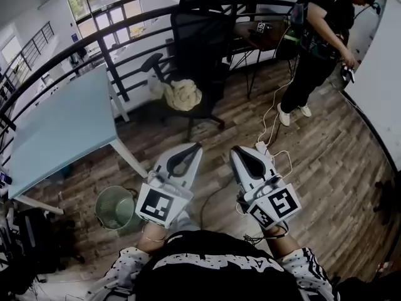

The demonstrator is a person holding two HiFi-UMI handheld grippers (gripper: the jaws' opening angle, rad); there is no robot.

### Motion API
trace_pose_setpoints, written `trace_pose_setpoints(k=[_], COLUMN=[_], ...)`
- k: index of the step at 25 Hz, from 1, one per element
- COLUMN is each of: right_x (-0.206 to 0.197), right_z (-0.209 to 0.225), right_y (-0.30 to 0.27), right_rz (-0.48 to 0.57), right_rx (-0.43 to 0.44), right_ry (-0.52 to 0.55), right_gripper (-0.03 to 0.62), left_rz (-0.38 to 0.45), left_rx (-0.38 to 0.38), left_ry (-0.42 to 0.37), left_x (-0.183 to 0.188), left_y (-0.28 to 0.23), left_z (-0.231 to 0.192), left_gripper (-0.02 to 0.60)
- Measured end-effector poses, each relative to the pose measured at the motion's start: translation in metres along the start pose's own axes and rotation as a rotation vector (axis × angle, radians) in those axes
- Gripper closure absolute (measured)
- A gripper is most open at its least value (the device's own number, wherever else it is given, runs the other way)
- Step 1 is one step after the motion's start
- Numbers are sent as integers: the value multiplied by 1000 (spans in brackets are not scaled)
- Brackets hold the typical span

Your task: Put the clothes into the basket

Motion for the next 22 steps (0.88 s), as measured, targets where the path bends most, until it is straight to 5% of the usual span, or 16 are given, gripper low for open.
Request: trace_pose_setpoints(k=[22], right_x=[0], right_z=[18], right_y=[-98], right_rz=[-32], right_rx=[37], right_ry=[-10], right_gripper=[562], left_rz=[-21], left_rx=[38], left_ry=[-4], left_x=[-18], left_y=[-22], left_z=[-89], left_gripper=[566])
Point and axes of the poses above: the fingertips, and each gripper's own axes: y backward along the fingers, z to its right, x out of its top, the point moved 10 cm from there along y, backward along the fingers, and after that the axes turned 6 degrees about -z, right-handed, at the moved point
